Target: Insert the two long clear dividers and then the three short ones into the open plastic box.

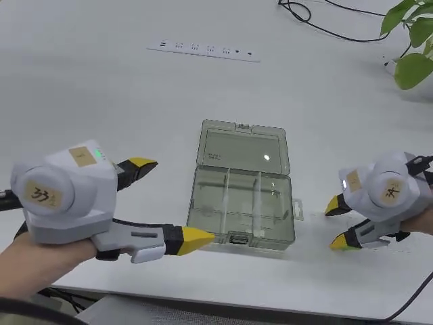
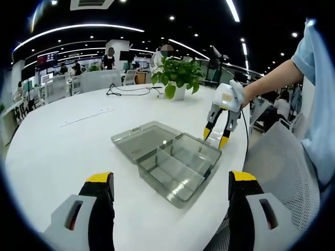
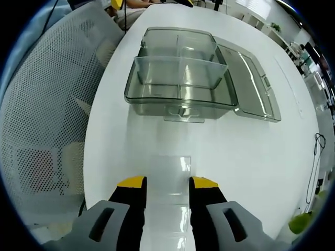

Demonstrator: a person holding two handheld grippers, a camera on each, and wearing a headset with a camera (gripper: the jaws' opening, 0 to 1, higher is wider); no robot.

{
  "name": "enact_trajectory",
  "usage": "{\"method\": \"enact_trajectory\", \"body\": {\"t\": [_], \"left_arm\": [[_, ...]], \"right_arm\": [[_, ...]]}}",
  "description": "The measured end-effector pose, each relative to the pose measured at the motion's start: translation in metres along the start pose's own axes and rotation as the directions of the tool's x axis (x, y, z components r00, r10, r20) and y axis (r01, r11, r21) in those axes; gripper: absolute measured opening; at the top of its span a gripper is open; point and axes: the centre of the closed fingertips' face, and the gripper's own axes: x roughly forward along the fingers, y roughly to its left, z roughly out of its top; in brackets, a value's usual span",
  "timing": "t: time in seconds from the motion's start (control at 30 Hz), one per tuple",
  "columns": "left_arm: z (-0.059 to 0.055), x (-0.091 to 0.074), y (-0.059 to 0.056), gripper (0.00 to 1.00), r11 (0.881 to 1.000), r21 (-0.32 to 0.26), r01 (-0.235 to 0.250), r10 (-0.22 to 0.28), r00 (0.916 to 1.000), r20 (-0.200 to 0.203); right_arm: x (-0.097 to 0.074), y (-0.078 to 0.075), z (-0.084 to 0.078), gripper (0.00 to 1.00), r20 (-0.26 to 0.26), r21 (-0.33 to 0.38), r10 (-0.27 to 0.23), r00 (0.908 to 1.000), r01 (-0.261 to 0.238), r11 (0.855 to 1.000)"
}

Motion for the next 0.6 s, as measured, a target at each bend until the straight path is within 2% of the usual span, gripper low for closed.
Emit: {"method": "enact_trajectory", "body": {"t": [0.23,0.4,0.5,0.53,0.6], "left_arm": [[0.001,-0.006,0.002,0.92,1.000,0.000,0.004,-0.004,1.0000,0.002],[0.001,-0.010,0.003,0.92,1.000,0.004,0.005,-0.005,1.0000,-0.004],[0.002,-0.011,0.003,0.92,1.000,0.009,0.011,-0.011,0.9999,-0.007],[0.002,-0.011,0.003,0.92,1.000,0.008,0.015,-0.015,0.9999,-0.007],[0.003,-0.011,0.003,0.92,1.000,-0.001,0.021,-0.021,0.9998,-0.004]], "right_arm": [[-0.002,0.000,-0.001,0.32,-0.003,0.054,-0.017,0.9999,0.017,0.998],[-0.003,0.000,0.000,0.32,-0.007,0.067,-0.031,0.9995,0.032,0.997],[-0.004,-0.002,0.002,0.32,0.001,0.082,-0.053,0.9986,0.052,0.995],[-0.006,-0.006,0.004,0.32,0.009,0.086,-0.075,0.9971,0.074,0.994],[-0.010,-0.010,0.008,0.32,0.027,0.121,-0.094,0.9952,0.090,0.989]]}}
